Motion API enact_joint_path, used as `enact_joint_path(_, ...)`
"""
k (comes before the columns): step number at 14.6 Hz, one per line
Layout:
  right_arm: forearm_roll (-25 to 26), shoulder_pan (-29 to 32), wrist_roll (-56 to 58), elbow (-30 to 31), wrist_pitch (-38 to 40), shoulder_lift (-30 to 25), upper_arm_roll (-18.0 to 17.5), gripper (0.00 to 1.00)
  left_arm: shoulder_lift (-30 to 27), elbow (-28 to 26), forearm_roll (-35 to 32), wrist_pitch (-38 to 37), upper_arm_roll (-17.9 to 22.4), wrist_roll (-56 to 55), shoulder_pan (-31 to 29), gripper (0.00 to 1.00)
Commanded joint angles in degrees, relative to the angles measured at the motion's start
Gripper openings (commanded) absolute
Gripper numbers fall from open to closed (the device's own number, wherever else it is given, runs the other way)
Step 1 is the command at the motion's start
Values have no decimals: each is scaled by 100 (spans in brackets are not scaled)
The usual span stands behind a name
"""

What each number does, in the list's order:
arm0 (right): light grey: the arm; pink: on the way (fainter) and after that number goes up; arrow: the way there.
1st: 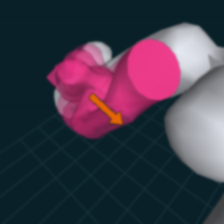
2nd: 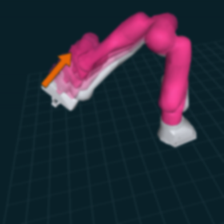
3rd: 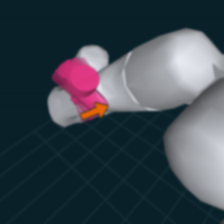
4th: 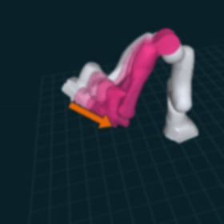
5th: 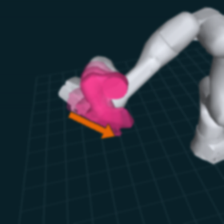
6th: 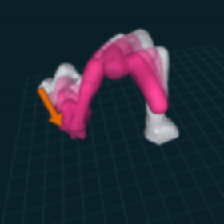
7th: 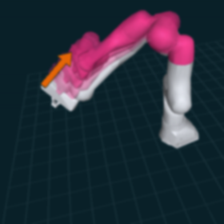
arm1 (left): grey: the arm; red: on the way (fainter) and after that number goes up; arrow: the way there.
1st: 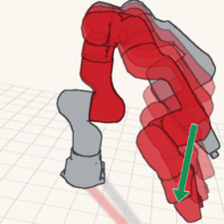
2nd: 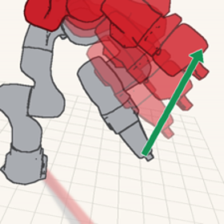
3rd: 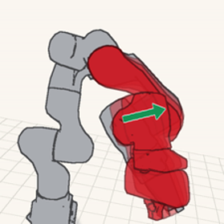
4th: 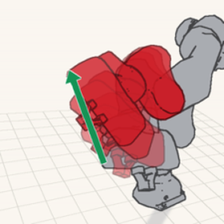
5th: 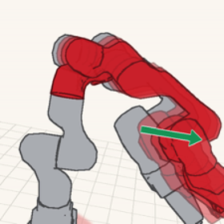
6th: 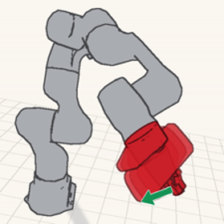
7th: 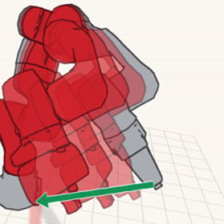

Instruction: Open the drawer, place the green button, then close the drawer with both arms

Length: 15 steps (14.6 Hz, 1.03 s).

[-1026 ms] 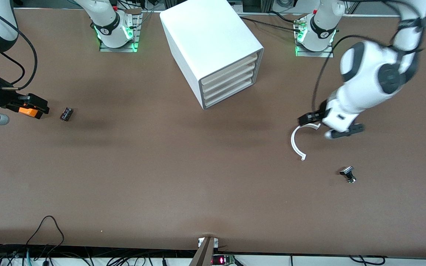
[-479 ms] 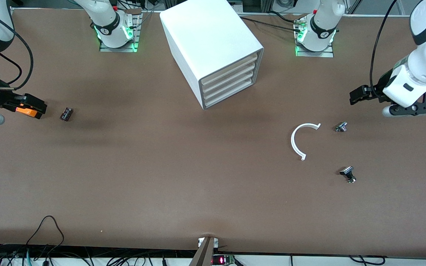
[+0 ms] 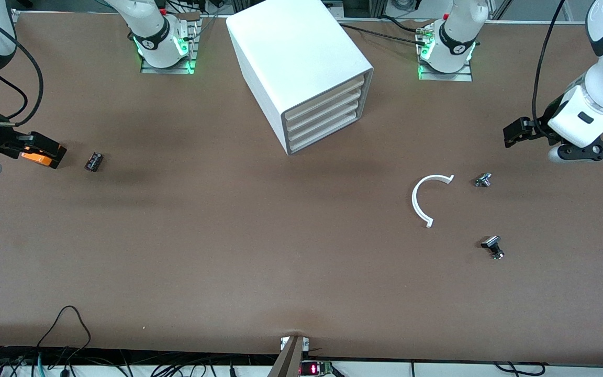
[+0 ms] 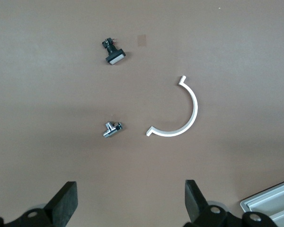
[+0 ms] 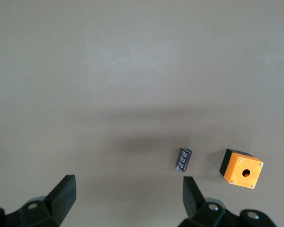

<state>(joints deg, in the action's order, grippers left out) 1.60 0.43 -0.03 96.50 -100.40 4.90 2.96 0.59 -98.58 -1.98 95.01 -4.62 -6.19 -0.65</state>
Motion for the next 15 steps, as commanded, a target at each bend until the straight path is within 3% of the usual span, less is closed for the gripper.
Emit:
enact_joint_path(1,-2,9,38,-43,100,-60,2,100,152,295,-136,-132,23,241,-6,100)
enact_joint_path(5,-2,9,38,-43,109,-60,2,100,319,664,-127,-158,-12,295,-146,100)
enact_joint_path(15,-10,9,47,-43,126,-60,2,100,311,656,-101,-167,-39,285,-164,100)
